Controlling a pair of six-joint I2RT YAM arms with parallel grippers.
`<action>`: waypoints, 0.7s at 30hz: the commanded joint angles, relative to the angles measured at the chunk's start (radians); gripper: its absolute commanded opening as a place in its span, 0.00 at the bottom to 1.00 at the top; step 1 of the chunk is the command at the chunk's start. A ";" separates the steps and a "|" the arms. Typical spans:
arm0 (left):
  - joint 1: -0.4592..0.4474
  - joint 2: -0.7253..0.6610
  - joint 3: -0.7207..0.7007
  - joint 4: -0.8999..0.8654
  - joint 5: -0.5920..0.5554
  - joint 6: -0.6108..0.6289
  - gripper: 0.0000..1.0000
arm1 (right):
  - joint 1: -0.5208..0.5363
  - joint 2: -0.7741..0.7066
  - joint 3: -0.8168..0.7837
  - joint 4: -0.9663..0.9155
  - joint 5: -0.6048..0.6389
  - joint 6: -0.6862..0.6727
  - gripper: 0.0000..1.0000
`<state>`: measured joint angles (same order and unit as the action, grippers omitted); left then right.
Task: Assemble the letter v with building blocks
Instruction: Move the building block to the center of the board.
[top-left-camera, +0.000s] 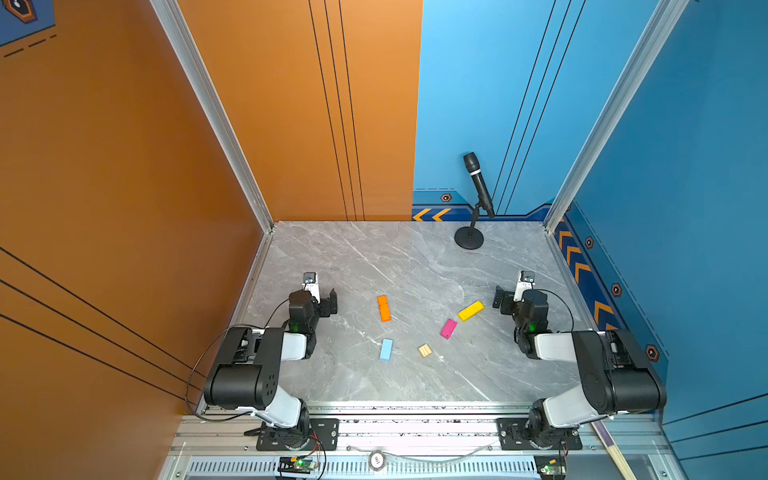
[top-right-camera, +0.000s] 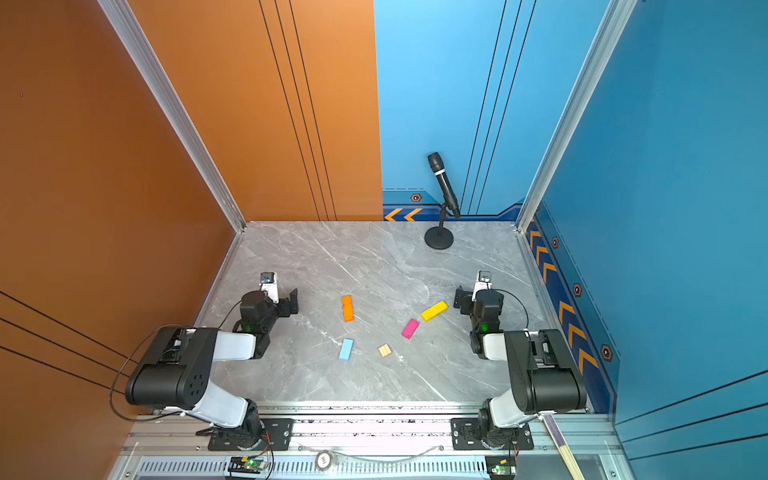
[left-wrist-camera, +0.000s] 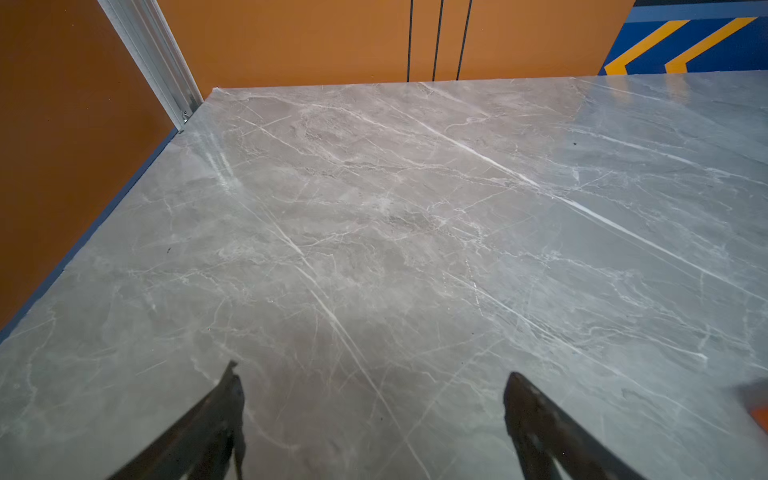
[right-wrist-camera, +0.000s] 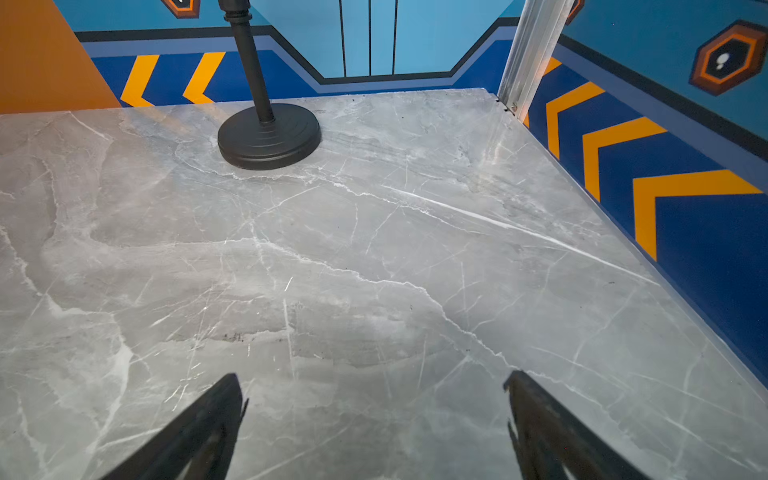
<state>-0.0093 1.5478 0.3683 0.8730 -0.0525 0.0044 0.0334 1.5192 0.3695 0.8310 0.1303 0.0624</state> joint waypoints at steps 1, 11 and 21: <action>-0.004 0.007 0.019 0.016 -0.009 0.016 0.97 | -0.004 0.013 0.019 0.019 -0.011 -0.012 0.99; 0.000 0.007 0.020 0.016 0.002 0.013 0.98 | -0.004 0.013 0.020 0.019 -0.011 -0.012 1.00; -0.003 0.008 0.021 0.017 -0.005 0.013 0.98 | -0.005 0.013 0.020 0.020 -0.011 -0.012 0.99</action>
<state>-0.0093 1.5478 0.3683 0.8730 -0.0525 0.0044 0.0334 1.5188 0.3695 0.8310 0.1303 0.0624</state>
